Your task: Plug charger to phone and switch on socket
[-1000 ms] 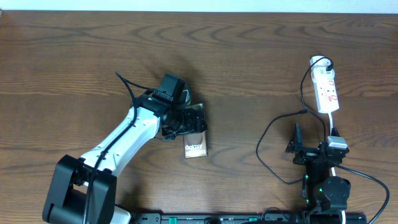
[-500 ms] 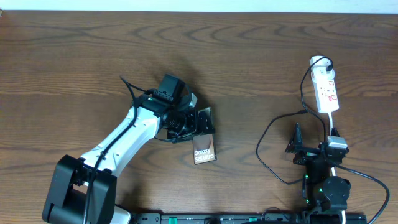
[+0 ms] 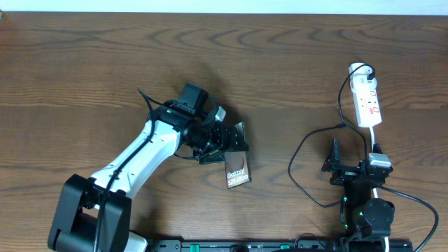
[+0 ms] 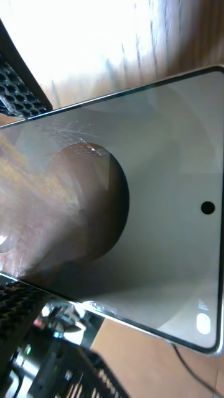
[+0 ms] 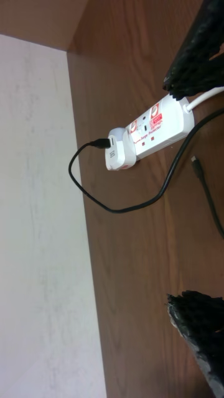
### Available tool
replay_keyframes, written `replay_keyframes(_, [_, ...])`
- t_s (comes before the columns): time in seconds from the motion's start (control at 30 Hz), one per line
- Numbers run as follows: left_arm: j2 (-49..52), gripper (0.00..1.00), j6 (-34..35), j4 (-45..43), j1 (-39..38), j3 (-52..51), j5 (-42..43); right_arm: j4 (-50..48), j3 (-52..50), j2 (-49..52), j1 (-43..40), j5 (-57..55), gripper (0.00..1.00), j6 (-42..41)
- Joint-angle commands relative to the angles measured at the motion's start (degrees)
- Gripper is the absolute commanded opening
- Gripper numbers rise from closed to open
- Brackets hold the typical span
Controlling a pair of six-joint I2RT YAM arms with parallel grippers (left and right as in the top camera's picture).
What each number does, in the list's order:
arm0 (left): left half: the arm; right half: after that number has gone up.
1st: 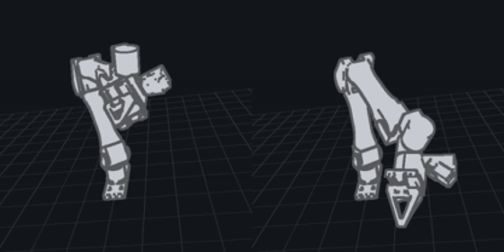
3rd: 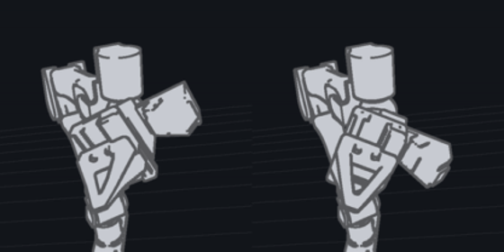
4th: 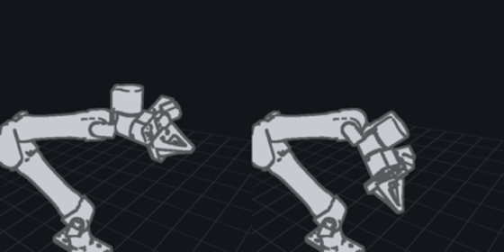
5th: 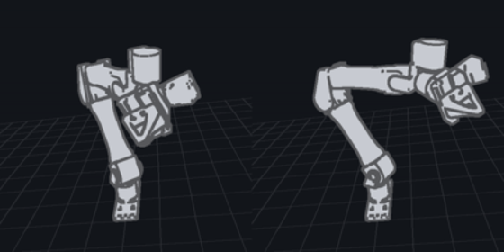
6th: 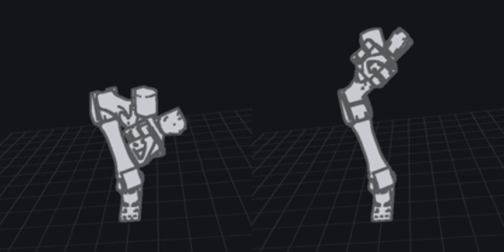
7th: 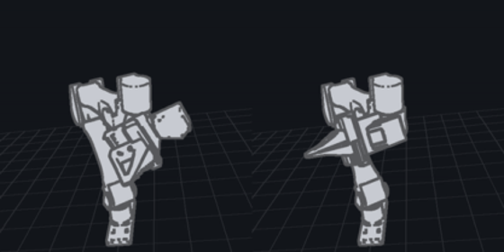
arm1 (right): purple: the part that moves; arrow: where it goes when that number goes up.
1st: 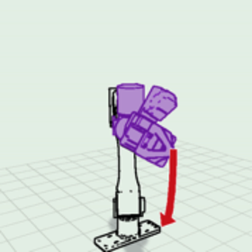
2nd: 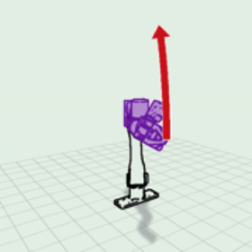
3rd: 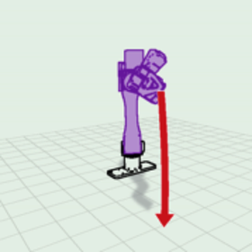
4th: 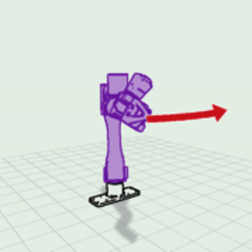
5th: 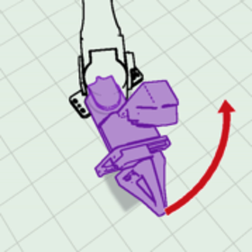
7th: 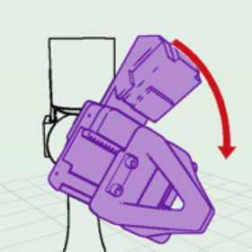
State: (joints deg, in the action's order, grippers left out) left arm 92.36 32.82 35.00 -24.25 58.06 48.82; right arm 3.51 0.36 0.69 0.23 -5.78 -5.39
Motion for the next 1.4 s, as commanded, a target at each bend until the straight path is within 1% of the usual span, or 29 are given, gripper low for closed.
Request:
replay_keyframes(0.0, [-1.6,0.56,3.3,-1.3,0.2,1.6,7.1,0.2,-0.1,-0.3,0.6,0.2,0.99,0.8])
replay_keyframes(0.37, [-1.6,0.55,12.2,-5.2,3.3,1.5,14.1,0.2,-0.1,-0.3,0.6,0.2,0.99,0.8])
replay_keyframes(0.47, [-1.6,0.56,16.4,-6.1,4.3,1.5,16.8,0.2,-0.1,-0.3,0.6,0.2,0.99,0.8])
replay_keyframes(0.77, [-1.6,0.56,21.3,-7.4,4.6,1.5,19.6,0.2,-0.1,-0.3,0.6,0.2,0.99,0.8])
replay_keyframes(0.97, [-1.6,0.56,23.3,-8.0,4.6,1.5,19.8,0.2,-0.1,-0.3,0.6,0.2,0.99,0.8])
replay_keyframes(1.37, [-1.6,0.56,23.5,-8.8,4.6,1.5,21.3,0.2,-0.1,-0.3,0.6,0.2,0.99,0.8])
